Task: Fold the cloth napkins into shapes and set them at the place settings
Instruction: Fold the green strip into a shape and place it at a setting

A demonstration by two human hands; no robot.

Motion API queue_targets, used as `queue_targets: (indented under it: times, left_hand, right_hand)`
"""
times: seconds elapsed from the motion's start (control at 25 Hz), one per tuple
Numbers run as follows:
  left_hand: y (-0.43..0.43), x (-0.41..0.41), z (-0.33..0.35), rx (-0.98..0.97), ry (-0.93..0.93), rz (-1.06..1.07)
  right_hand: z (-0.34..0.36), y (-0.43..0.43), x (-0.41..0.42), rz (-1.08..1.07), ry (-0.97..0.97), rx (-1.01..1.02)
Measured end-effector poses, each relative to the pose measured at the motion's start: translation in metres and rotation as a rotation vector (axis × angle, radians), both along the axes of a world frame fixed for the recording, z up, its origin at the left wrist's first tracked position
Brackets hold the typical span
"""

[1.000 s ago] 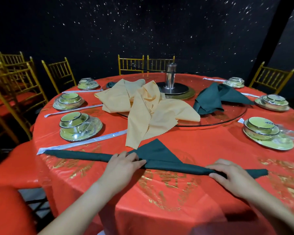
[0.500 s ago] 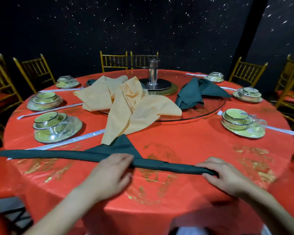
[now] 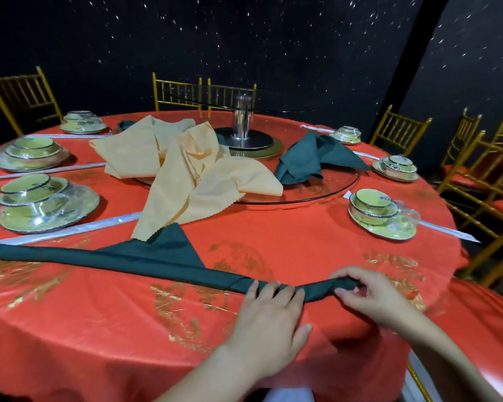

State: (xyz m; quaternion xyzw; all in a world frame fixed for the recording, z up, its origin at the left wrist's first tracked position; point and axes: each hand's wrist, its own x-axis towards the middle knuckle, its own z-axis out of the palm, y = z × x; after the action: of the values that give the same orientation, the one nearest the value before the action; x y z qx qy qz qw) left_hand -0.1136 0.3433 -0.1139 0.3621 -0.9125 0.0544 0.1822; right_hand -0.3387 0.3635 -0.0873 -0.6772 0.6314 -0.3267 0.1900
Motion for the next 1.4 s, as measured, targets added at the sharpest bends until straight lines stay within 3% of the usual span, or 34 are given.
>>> queue_targets:
  times: [0.12, 0.24, 0.48, 0.6, 0.8, 0.92, 1.04, 1.2, 1.4]
  left_hand:
    - [0.002, -0.001, 0.0, -0.013, -0.022, 0.025]
    - [0.004, 0.0, -0.001, 0.028, -0.047, 0.017]
    - [0.007, -0.006, 0.003, 0.072, -0.093, 0.048]
    - [0.006, -0.01, 0.005, 0.066, -0.095, 0.045]
    - [0.008, -0.008, 0.003, 0.123, -0.131, 0.055]
    - [0.008, -0.005, 0.005, 0.173, -0.172, 0.051]
    - [0.009, -0.001, 0.005, 0.14, -0.133, 0.03]
    - [0.006, 0.005, 0.013, 0.347, 0.046, -0.01]
    - [0.004, 0.006, -0.002, 0.228, 0.046, 0.006]
  right_hand:
    - [0.014, -0.012, 0.009, 0.087, -0.224, 0.025]
    - [0.019, -0.023, 0.014, 0.25, -0.452, 0.261]
    - [0.033, -0.028, -0.008, 0.396, -0.109, 0.55]
    - [0.041, -0.029, -0.011, 0.366, 0.012, 0.579]
    - [0.044, -0.033, -0.003, 0.416, -0.223, 0.588]
    - [0.043, -0.035, -0.002, 0.475, -0.201, 0.642]
    - [0.037, -0.045, 0.0, 0.452, -0.023, 0.4]
    - [0.023, -0.055, 0.018, 0.417, -0.15, 0.414]
    - [0.018, -0.052, 0.018, 0.408, -0.052, 0.388]
